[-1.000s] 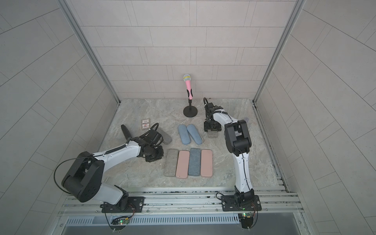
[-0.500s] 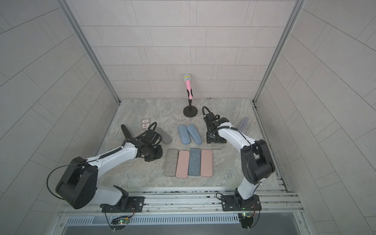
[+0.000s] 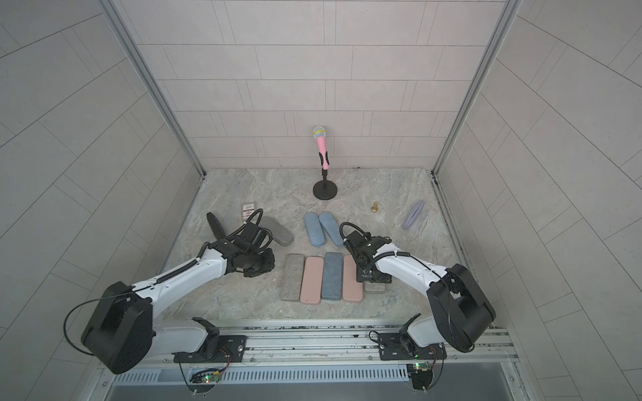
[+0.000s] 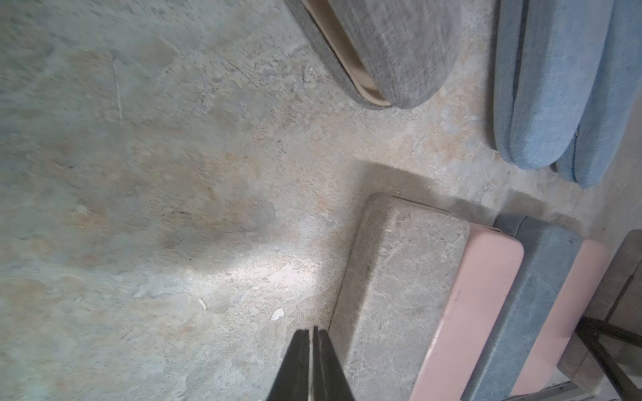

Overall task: Close the glasses case
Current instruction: Place the glasses case at the center of the board.

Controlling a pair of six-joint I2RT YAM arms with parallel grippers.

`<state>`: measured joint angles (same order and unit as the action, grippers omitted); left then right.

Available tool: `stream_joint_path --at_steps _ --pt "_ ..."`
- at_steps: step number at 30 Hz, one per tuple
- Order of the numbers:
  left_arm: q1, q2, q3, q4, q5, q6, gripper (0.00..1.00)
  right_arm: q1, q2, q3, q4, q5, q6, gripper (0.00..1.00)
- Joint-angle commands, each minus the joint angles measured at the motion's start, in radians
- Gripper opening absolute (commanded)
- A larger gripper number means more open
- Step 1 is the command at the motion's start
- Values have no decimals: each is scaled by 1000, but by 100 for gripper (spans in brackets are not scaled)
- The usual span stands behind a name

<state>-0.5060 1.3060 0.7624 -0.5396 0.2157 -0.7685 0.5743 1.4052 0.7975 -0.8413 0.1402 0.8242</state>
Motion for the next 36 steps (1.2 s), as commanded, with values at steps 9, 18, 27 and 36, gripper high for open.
stream_joint_path --at_steps 9,18,27,36 --pt "3 -11 -1 -44 -27 -2 11 38 -29 -93 84 -53 66 66" --pt "3 -8 -2 -42 -32 -3 11 85 14 -67 69 -50 79 85" --pt "3 8 1 -31 -29 2 11 87 -71 8 -63 37 85 92" --pt "3 39 -13 -45 -91 20 1 71 -151 47 -116 187 122 45"
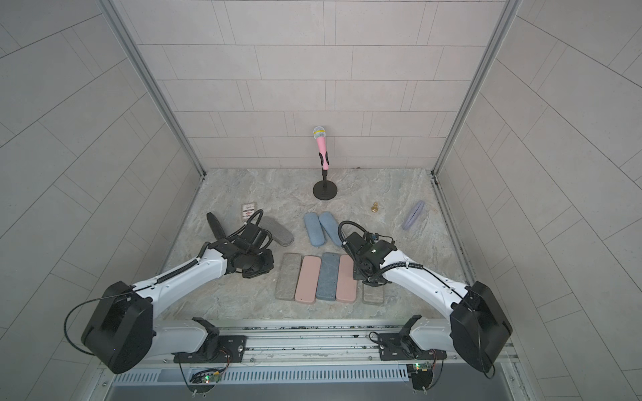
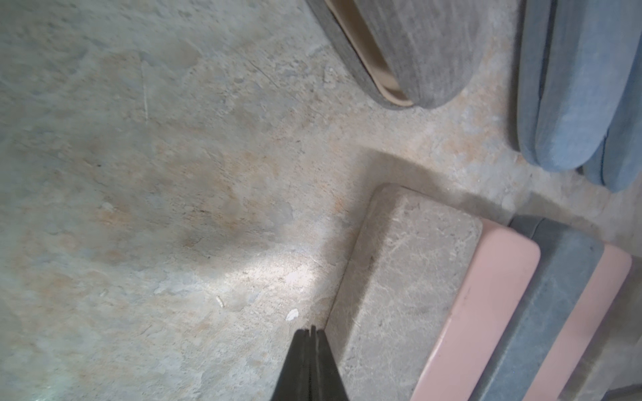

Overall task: Close the glasses case
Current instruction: Place the glasses case at the center of the board, then adjust the glasses case at the center of the board.

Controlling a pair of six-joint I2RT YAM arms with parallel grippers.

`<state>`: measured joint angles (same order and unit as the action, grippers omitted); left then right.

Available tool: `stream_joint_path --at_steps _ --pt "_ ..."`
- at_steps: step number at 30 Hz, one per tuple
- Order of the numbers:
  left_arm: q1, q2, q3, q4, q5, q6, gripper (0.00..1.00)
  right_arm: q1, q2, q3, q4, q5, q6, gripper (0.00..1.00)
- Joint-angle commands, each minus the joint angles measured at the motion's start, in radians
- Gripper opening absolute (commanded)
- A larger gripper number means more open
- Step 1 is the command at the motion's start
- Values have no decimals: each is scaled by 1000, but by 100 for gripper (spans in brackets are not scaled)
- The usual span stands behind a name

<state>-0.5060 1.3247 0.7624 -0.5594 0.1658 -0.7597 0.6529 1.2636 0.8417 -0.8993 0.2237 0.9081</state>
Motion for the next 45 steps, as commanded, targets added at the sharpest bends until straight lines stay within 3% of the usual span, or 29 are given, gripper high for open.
stream_joint_path --at_steps 1,2,5,14,27,45 --pt "3 27 -17 -22 -42 11 0 -23 -7 1 -66 122 44 30" --pt "3 31 -22 -18 -43 11 0 -46 -3 -3 -69 131 41 21" --pt "3 42 -36 -6 -46 7 0 -109 12 -23 -56 131 15 15" --pt "-16 120 -50 26 -39 -10 0 -245 63 -92 42 34 -82 16" --pt "-153 209 -27 94 -37 -92 0 -194 207 -95 161 -130 -123 20" --pt "-264 151 -57 110 -65 -190 0 -176 196 56 49 39 -101 31"
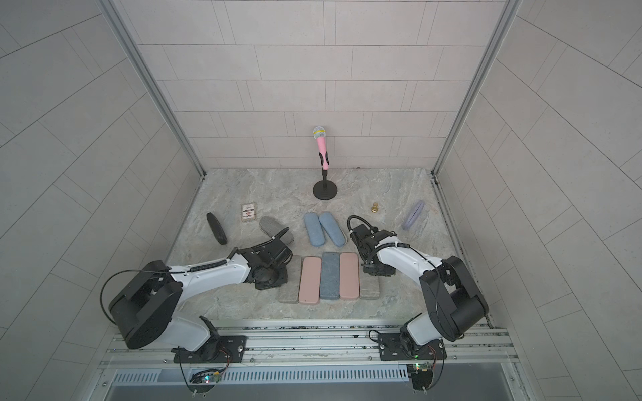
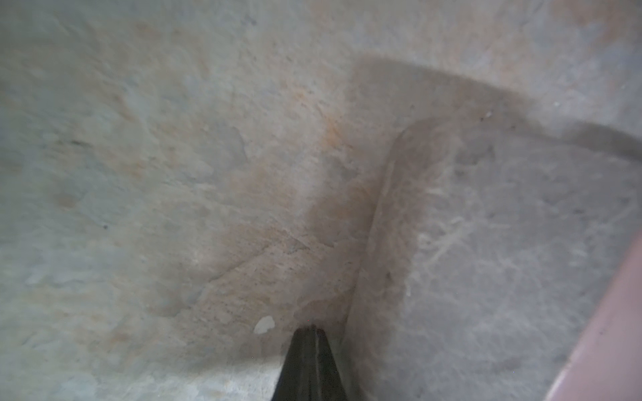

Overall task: Close the glasses case
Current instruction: Adjust the glasses case at the center of the board, then pick up the glasses case at the center of the board.

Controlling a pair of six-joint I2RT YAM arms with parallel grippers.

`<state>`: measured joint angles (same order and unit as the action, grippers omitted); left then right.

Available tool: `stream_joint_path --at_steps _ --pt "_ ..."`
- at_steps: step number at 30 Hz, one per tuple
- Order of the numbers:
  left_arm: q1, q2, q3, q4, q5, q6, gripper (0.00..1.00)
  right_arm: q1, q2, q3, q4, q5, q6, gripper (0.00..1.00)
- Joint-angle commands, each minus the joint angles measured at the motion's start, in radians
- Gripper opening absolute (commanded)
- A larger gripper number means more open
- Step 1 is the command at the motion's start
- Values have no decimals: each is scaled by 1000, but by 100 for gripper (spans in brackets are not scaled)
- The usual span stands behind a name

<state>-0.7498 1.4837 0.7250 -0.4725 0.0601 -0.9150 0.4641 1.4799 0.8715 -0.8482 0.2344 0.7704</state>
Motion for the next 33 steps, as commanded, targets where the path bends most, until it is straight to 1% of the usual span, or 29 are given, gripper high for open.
stream_joint_path --at_steps 1,3,7,12,14,15,16,20,23,33 --pt "-20 -15 -16 12 32 -32 0 14 -25 33 -5 40 42 34" --pt "-18 -21 4 -19 13 -16 0 14 -24 52 -16 68 49 42" --pt "-10 -33 55 -82 -31 12 0 12 -2 95 -38 132 66 53" --pt "26 -52 110 -140 -61 48 0 1 30 151 -24 201 100 58" --pt "54 -57 127 -156 -60 67 0 -21 57 182 -11 230 113 67" --pt "68 -63 134 -163 -60 76 0 -40 77 199 4 240 114 73" --pt "84 -65 141 -172 -60 86 0 -64 102 222 16 238 110 77" --pt "142 -76 160 -186 -44 122 0 -144 199 328 21 256 101 88" --pt "176 -76 169 -188 -28 142 0 -202 248 386 39 253 98 92" --pt "214 1 182 -160 15 174 0 -382 432 574 52 253 56 93"
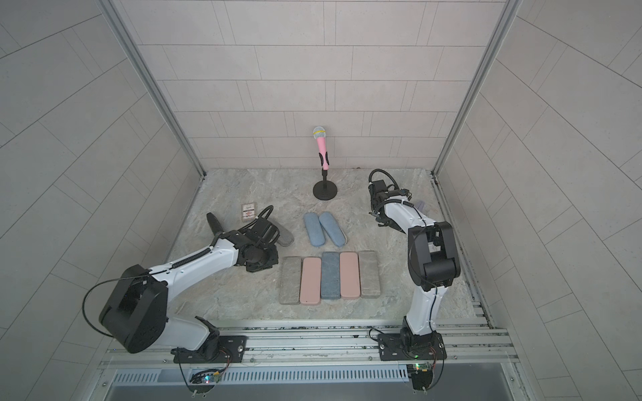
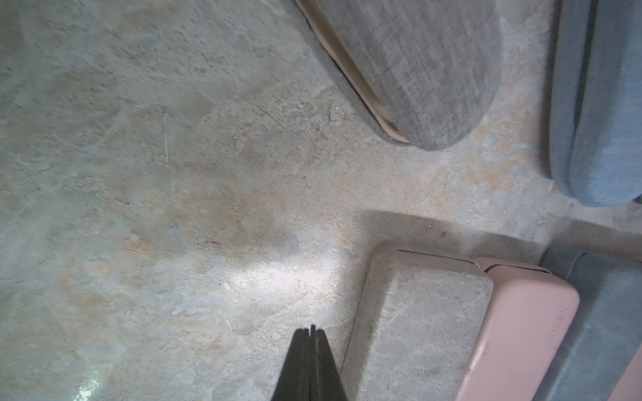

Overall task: Close the glasses case
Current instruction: Pick up the glasses case at the center of the board.

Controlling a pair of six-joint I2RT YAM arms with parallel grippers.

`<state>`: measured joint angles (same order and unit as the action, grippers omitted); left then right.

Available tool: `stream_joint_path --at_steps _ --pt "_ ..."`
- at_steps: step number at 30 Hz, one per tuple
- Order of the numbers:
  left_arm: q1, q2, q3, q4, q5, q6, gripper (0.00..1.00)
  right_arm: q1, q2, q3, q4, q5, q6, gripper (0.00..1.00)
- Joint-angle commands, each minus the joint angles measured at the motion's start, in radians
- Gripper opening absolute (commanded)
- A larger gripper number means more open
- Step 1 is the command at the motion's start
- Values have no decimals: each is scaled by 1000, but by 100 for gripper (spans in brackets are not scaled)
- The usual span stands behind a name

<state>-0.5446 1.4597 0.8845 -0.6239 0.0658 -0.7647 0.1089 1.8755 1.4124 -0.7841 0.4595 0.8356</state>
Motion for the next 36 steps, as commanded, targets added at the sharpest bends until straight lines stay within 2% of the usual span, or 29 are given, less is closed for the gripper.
stream_joint_path --at_steps 1,6,11,14,17,18,21,26,30,33,36 --pt "11 33 22 -5 14 26 0 -45 57 51 -12 24 -11 93" --pt "17 60 25 4 26 32 0 -108 157 123 -3 -17 -17 91" --pt "24 81 34 3 31 36 0 -145 237 182 -2 -59 -43 84" --pt "27 91 37 3 32 36 0 -159 241 192 4 -71 -55 70" --pt "28 93 36 9 37 36 0 -160 215 172 17 -84 -65 41" --pt "28 92 36 12 40 36 0 -160 203 164 17 -91 -69 34" --pt "28 85 30 21 47 36 0 -154 150 121 21 -113 -81 25" --pt "28 58 11 27 48 35 0 -104 -18 6 22 -114 -92 23" --pt "28 33 -10 36 53 31 0 12 -195 -104 33 -152 -95 23" --pt "29 8 -26 45 58 24 0 127 -287 -176 115 -287 -162 24" --pt "27 -12 -35 46 65 25 0 173 -310 -223 215 -545 -203 25"
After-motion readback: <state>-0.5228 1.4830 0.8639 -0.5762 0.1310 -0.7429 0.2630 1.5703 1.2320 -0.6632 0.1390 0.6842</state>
